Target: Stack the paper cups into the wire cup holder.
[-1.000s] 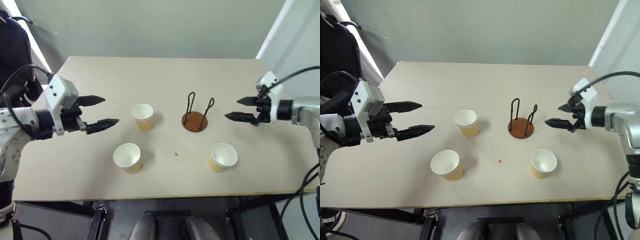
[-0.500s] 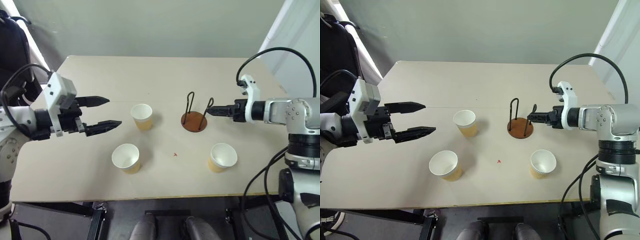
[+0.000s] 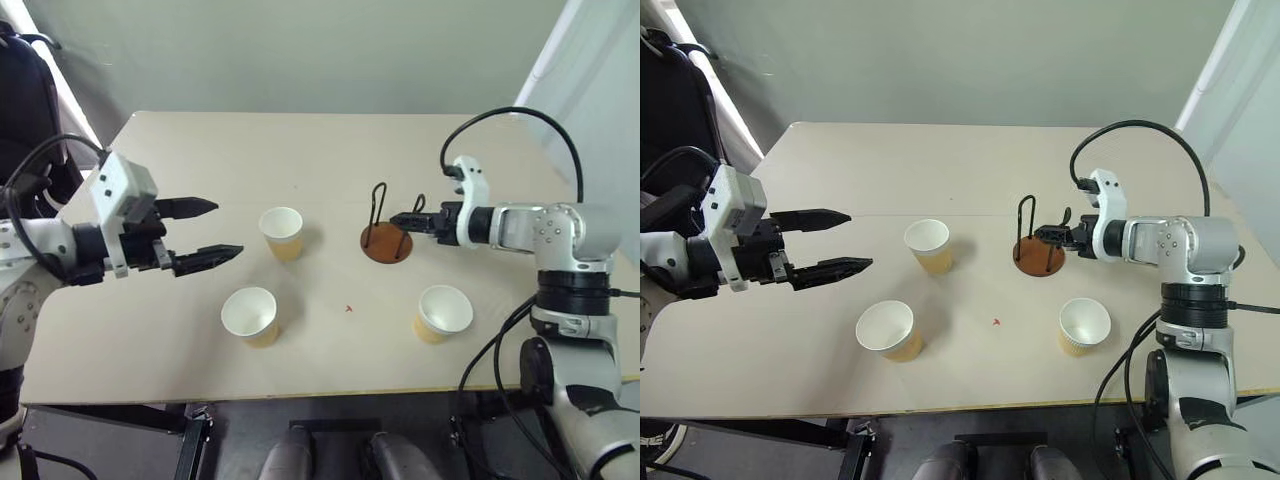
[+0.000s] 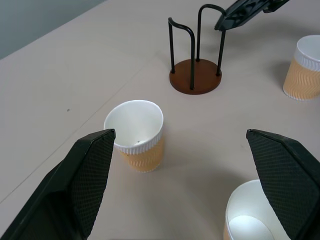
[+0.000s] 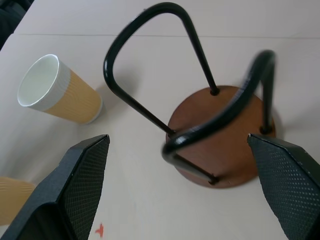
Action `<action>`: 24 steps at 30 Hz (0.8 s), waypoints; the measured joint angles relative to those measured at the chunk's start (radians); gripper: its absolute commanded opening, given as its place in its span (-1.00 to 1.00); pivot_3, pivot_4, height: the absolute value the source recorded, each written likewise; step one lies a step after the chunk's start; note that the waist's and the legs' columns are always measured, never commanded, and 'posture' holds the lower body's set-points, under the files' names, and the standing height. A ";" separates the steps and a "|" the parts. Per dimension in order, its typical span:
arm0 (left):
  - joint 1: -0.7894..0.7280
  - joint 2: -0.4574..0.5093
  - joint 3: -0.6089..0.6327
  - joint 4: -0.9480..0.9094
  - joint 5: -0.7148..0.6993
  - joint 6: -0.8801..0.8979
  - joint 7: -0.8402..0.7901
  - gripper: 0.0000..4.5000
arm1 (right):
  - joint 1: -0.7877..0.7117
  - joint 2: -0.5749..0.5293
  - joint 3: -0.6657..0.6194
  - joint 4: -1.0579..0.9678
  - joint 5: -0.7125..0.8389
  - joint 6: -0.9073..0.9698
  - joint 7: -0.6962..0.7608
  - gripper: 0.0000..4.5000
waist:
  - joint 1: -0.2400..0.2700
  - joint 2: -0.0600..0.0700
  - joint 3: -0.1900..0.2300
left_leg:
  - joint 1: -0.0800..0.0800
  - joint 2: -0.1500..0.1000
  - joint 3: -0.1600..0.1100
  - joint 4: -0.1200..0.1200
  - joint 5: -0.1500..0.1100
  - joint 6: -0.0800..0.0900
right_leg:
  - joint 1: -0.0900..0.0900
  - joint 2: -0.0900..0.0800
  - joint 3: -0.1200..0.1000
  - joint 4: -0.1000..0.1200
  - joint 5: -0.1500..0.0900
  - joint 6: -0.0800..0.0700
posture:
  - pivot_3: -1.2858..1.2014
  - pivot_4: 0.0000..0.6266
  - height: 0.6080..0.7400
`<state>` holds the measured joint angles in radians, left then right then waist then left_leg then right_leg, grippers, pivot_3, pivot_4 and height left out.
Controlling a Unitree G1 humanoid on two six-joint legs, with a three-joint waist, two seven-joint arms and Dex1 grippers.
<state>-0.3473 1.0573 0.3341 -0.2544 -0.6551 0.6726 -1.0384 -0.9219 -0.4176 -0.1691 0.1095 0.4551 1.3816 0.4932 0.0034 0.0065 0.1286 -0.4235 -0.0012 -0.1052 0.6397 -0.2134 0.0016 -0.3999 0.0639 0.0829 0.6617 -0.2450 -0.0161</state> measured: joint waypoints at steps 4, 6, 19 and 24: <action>0.000 0.000 0.000 -0.001 0.008 0.000 0.001 1.00 | 0.000 0.013 0.011 0.003 -0.007 -0.028 -0.014 0.70 | 0.000 0.000 0.000 | 0.000 0.000 0.000 0.000 0.001 -0.001 | 0.000 0.000 0.000 0.000 0.000 -0.001 | 0.03 -0.52 1.00; 0.001 0.000 0.000 -0.001 0.010 0.000 0.001 1.00 | 0.000 0.013 0.016 0.005 -0.008 -0.037 -0.015 0.40 | 0.000 0.000 0.000 | 0.000 0.000 0.000 0.000 0.001 -0.001 | 0.000 0.000 0.000 0.000 0.000 -0.001 | 0.03 -0.52 1.00; 0.004 0.000 0.000 -0.003 0.028 -0.014 0.002 1.00 | 0.000 -0.002 0.037 0.005 0.003 -0.054 0.003 -0.99 | 0.000 0.000 0.000 | 0.000 0.000 0.000 -0.001 0.002 -0.002 | -0.001 0.000 0.000 0.000 0.001 -0.001 | 0.03 -0.52 1.00; 0.004 0.000 -0.001 -0.003 0.031 -0.018 0.001 1.00 | 0.000 -0.042 0.078 -0.022 0.047 -0.011 0.069 -0.99 | 0.000 0.000 0.000 | -0.001 0.000 0.000 -0.002 0.002 -0.003 | -0.001 0.000 0.000 0.000 0.001 -0.001 | 0.03 -0.52 1.00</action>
<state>-0.3433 1.0573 0.3330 -0.2572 -0.6240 0.6550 -1.0378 -0.9220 -0.4593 -0.0914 0.0874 0.5024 1.3705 0.5621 0.0031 0.0064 0.1286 -0.4240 -0.0012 -0.1052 0.6381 -0.2113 -0.0011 -0.4012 0.0640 0.0829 0.6619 -0.2444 -0.0174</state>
